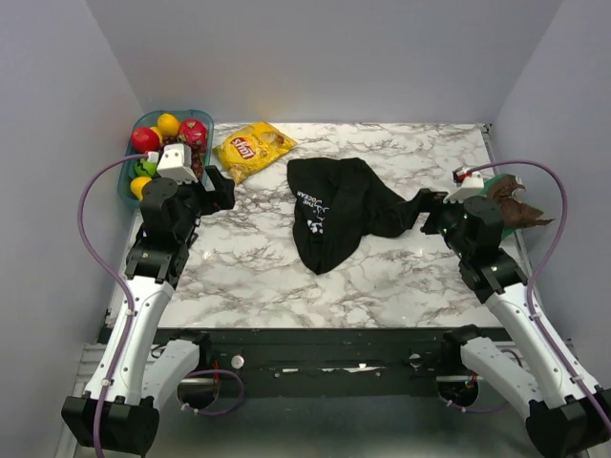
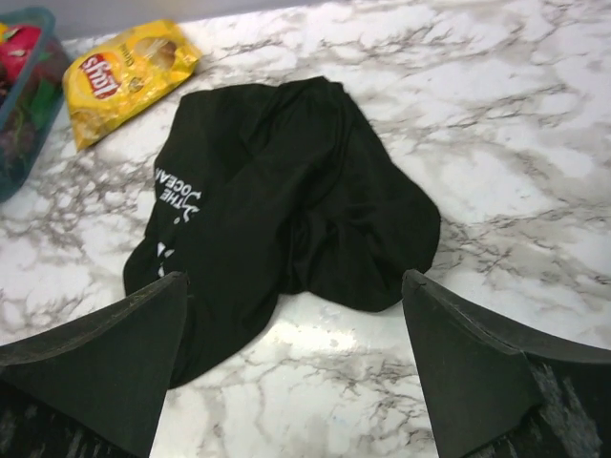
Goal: Pin the brooch onto the clothing
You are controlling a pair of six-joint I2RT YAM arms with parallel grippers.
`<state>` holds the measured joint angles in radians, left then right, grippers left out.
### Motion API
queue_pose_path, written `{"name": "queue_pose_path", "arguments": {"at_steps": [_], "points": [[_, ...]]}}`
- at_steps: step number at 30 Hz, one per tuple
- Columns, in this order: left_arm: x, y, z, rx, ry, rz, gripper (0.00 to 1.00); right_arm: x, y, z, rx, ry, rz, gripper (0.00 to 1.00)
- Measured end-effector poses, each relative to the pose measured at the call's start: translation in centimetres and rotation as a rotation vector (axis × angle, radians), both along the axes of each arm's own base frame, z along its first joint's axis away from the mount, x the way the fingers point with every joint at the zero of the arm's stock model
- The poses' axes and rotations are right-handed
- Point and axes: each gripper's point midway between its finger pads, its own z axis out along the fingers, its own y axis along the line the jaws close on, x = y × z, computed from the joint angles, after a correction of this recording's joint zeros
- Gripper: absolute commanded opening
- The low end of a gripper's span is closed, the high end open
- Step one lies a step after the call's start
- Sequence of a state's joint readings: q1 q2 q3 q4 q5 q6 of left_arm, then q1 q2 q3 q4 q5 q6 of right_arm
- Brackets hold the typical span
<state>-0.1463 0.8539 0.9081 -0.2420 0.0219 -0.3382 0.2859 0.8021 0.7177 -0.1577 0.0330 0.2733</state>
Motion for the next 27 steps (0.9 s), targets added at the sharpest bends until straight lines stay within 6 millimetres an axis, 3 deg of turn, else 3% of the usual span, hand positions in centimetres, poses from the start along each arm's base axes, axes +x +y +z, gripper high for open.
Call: {"name": "queue_pose_path", "arguments": {"at_steps": [4, 14, 19, 22, 27], "points": [[0.1, 0.0, -0.4, 0.002, 0.015, 0.0, 0.99, -1.1, 0.4, 0.6, 0.015, 0.03, 0.031, 1.0], [-0.3, -0.2, -0.6, 0.002, 0.026, -0.012, 0.99, -4.1, -0.8, 3.3, 0.018, 0.042, 0.01, 0.99], [-1.0, -0.3, 0.7, 0.004, -0.023, -0.028, 0.9, -4.9, -0.9, 2.3, 0.031, 0.092, 0.004, 0.88], [-1.2, -0.9, 1.2, 0.01, -0.047, -0.072, 0.9, -4.6, -0.2, 1.2, 0.032, 0.145, 0.023, 0.87], [-1.0, -2.2, 0.6, 0.029, -0.031, -0.126, 0.92, -3.6, 3.4, -2.9, -0.027, 0.287, 0.106, 0.88]]}}
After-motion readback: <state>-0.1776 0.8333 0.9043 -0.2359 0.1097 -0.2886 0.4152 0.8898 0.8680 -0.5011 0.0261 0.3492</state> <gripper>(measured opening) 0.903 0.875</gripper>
